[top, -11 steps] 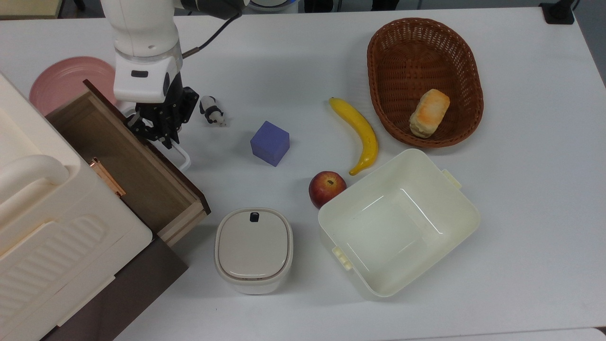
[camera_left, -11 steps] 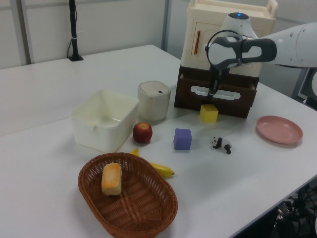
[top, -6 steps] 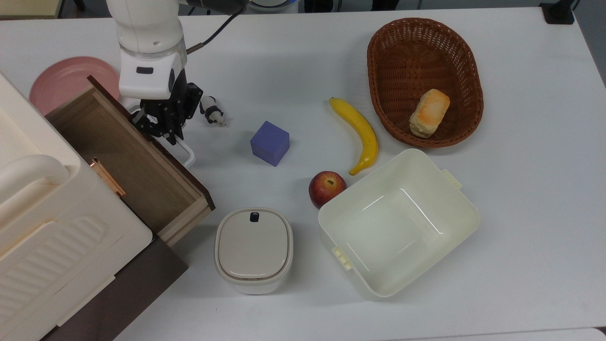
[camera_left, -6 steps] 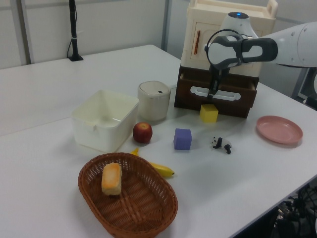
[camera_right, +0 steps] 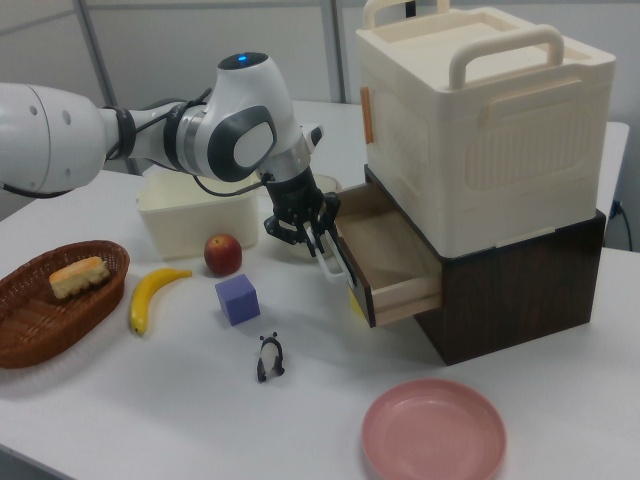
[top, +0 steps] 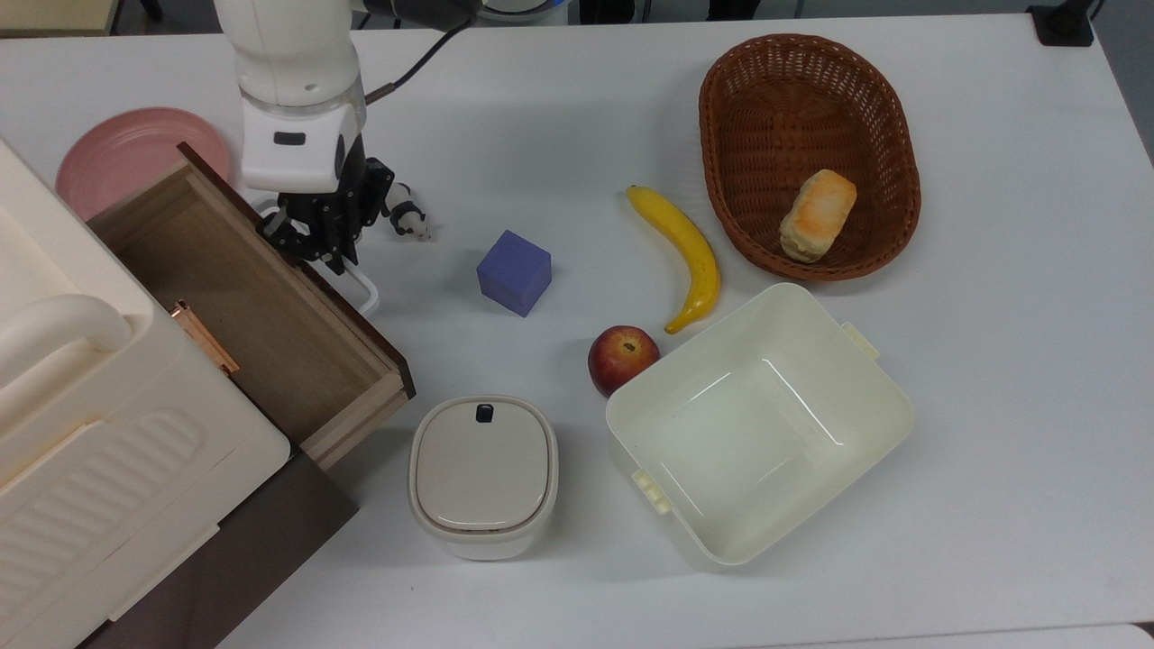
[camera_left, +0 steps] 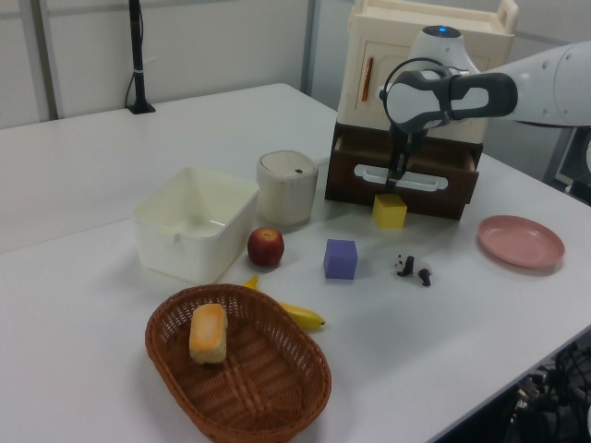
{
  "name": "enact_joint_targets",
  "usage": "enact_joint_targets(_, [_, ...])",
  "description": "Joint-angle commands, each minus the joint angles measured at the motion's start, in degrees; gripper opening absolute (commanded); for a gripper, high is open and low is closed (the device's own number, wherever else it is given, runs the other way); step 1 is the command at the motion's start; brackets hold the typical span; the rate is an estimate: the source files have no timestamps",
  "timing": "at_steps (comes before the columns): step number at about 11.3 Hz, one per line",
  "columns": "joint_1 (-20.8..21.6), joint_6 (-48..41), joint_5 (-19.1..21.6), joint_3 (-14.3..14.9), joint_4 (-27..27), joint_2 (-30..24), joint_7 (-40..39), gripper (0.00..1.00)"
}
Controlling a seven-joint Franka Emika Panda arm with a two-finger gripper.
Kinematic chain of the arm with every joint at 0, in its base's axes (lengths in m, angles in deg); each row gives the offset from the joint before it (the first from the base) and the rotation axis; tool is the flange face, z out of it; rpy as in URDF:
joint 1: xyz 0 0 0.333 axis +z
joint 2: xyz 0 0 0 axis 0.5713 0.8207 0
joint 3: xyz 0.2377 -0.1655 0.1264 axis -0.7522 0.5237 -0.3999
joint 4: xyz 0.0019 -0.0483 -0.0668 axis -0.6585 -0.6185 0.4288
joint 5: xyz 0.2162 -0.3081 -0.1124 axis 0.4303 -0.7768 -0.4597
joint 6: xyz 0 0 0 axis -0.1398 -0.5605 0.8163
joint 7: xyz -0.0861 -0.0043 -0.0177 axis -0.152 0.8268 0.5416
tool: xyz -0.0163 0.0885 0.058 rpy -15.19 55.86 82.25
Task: Slide open the drawer
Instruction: 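Pull the drawer handle outward with the gripper, sliding the drawer out, then release the handle and lift the gripper away from the drawer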
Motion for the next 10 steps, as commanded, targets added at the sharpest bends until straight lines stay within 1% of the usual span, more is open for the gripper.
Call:
enact_joint_targets(1, [1.45,-0.97,-0.75,-0.83,-2.47,-2.27,0.61,0.06])
enact_joint_targets(5, [1.53,-1.06,-0.84,-0.83,-2.47,-2.10,1.13,0.12])
enact_joint_targets(6, [1.53,-1.06,-0.75,-0.92,-2.30,-2.18,2.01,0.26])
enact_joint_targets(7, [1.62,-1.15,-0.75,-1.09,-2.21,-2.18,4.36,0.48])
enact_joint_targets(8, [1.62,-1.06,-0.75,-1.44,-2.21,-2.18,5.87,0.56])
enact_joint_targets(9, [1.62,-1.06,-0.75,-1.62,-2.12,-2.18,5.97,0.59])
enact_joint_targets(10, [1.62,-1.06,-0.75,-1.62,-2.12,-2.18,6.06,0.59])
